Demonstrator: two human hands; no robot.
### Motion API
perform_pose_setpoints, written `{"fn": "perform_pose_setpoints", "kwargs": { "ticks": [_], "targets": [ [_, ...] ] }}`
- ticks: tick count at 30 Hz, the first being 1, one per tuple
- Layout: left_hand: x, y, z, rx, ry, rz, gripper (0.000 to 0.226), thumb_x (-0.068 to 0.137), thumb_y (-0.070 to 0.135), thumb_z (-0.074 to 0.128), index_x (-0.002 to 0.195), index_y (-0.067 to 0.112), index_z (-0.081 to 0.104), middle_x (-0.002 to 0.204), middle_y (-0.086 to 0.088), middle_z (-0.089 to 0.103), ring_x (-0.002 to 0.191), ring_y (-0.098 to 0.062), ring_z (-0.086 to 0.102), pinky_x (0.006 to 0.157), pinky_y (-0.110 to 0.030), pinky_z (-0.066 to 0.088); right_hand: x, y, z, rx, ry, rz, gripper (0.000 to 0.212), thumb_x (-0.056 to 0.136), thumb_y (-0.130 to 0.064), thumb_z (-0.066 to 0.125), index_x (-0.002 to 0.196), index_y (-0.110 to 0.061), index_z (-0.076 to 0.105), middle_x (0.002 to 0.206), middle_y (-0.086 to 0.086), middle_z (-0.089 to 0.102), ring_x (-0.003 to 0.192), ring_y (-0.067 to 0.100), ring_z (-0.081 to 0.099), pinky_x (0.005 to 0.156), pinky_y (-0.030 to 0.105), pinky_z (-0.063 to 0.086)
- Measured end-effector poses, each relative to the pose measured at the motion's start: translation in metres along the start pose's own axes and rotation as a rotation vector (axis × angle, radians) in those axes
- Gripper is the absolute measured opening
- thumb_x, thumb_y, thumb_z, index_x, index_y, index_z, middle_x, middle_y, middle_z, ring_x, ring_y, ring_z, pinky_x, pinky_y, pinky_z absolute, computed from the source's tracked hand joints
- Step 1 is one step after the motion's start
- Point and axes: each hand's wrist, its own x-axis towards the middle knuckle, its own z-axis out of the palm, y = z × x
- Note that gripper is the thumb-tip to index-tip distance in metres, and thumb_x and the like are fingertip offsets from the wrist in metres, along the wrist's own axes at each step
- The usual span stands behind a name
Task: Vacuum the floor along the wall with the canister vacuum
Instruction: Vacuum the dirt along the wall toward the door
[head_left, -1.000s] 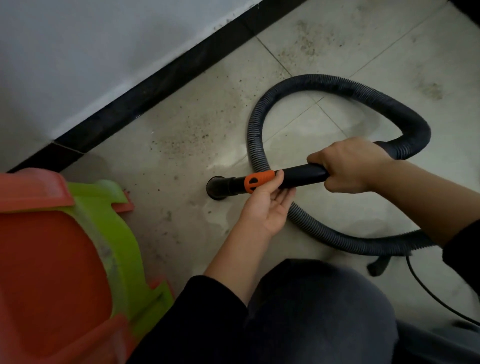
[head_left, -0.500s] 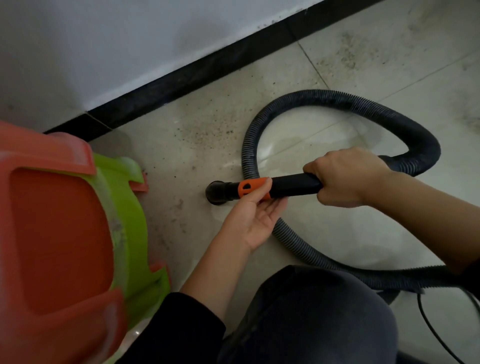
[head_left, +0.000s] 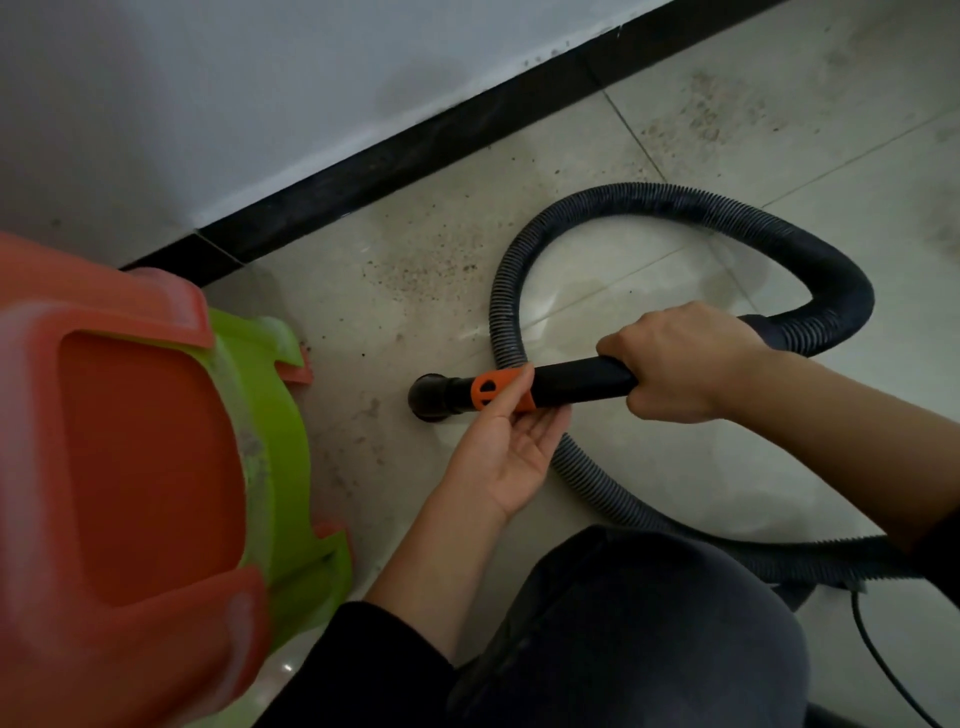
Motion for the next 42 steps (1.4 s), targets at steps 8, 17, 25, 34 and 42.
{"fn": "perform_pose_setpoints", "kwargs": {
  "ticks": [8,17,25,34,42],
  "targets": [
    [-0.011,0.01,-0.02,-0.02,0.023,0.038,0.024,0.09,0.012,0.063,0.111,-0.001,0.062,0.112,-0.022,0.069,0.109,-0.029,0.065,0.082,-0.037,0.057,0.009,-0.025,-0.002,-0.039,0.0,-0.061,0.003,0.083,-0.025,0.049,0.086,-0.026,0.05,0.068,-0.006,0.049,0.056,0.011,0.045,0.048,0.025,0.029],
    [-0.018,0.03,-0.038,-0.043,0.039,0.103,0.044,0.084,0.012,0.065,0.124,-0.003,0.057,0.119,-0.023,0.066,0.107,-0.03,0.066,0.083,-0.039,0.057,0.025,-0.052,-0.011,-0.029,0.023,-0.119,0.004,0.086,-0.029,0.049,0.086,-0.025,0.046,0.07,-0.006,0.045,0.059,0.013,0.044,0.055,0.027,0.036],
    [-0.009,0.037,-0.035,-0.018,0.043,0.092,0.035,0.087,0.012,0.064,0.12,-0.001,0.059,0.118,-0.021,0.066,0.105,-0.027,0.066,0.075,-0.033,0.06,0.028,-0.051,-0.011,-0.033,0.042,-0.074,0.008,0.086,-0.027,0.049,0.088,-0.025,0.042,0.066,-0.008,0.039,0.06,0.015,0.043,0.056,0.027,0.035],
    [0.006,0.029,-0.009,0.056,-0.007,0.053,0.02,0.089,0.01,0.063,0.107,0.004,0.061,0.088,-0.014,0.073,0.085,-0.022,0.071,0.072,-0.031,0.06,0.011,-0.028,-0.006,-0.021,0.054,0.072,0.006,0.087,-0.027,0.047,0.09,-0.026,0.042,0.067,-0.007,0.04,0.053,0.008,0.035,0.046,0.023,0.023],
    [0.015,0.018,0.015,0.146,-0.034,0.019,0.025,0.088,0.009,0.063,0.112,0.002,0.059,0.091,-0.016,0.072,0.094,-0.024,0.068,0.078,-0.032,0.058,-0.004,-0.01,0.002,0.047,0.075,0.168,0.008,0.088,-0.028,0.048,0.091,-0.026,0.04,0.067,-0.007,0.041,0.054,0.008,0.036,0.048,0.024,0.025]
  ]
}}
